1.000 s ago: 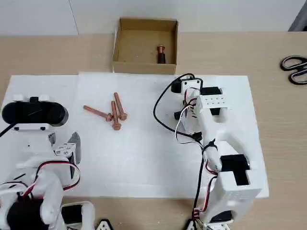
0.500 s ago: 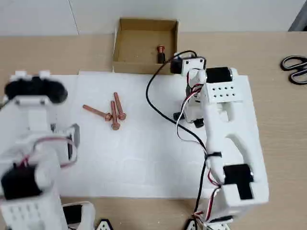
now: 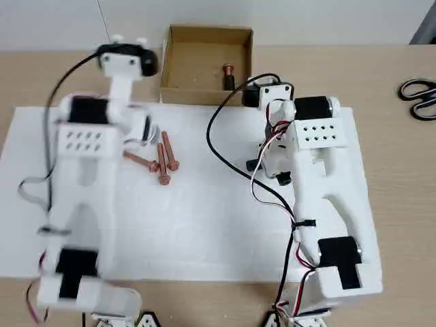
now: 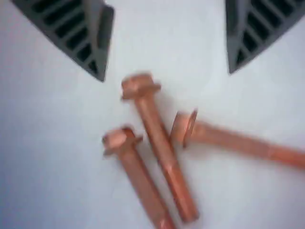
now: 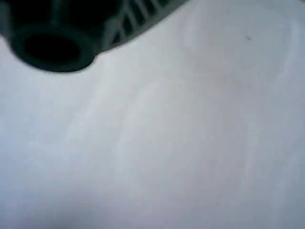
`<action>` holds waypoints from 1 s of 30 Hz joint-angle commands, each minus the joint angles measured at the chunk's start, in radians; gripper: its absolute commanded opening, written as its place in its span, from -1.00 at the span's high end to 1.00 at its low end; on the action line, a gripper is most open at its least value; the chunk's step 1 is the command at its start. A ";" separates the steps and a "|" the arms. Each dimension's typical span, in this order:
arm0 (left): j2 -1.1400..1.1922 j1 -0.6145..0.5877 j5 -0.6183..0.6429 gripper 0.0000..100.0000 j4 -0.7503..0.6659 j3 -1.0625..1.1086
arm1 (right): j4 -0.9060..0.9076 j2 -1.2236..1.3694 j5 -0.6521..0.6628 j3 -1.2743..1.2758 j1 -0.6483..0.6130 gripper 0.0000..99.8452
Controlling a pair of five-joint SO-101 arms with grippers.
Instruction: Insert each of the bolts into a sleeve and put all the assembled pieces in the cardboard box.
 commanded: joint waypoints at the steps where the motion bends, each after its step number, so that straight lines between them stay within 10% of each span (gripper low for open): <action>1: 0.180 0.008 0.011 0.69 -0.035 -0.171 | 0.008 -0.058 -0.002 -0.003 0.005 0.99; 30: 0.859 0.021 0.180 0.82 -0.028 -0.631 | 0.007 -0.053 -0.008 -0.003 0.001 0.99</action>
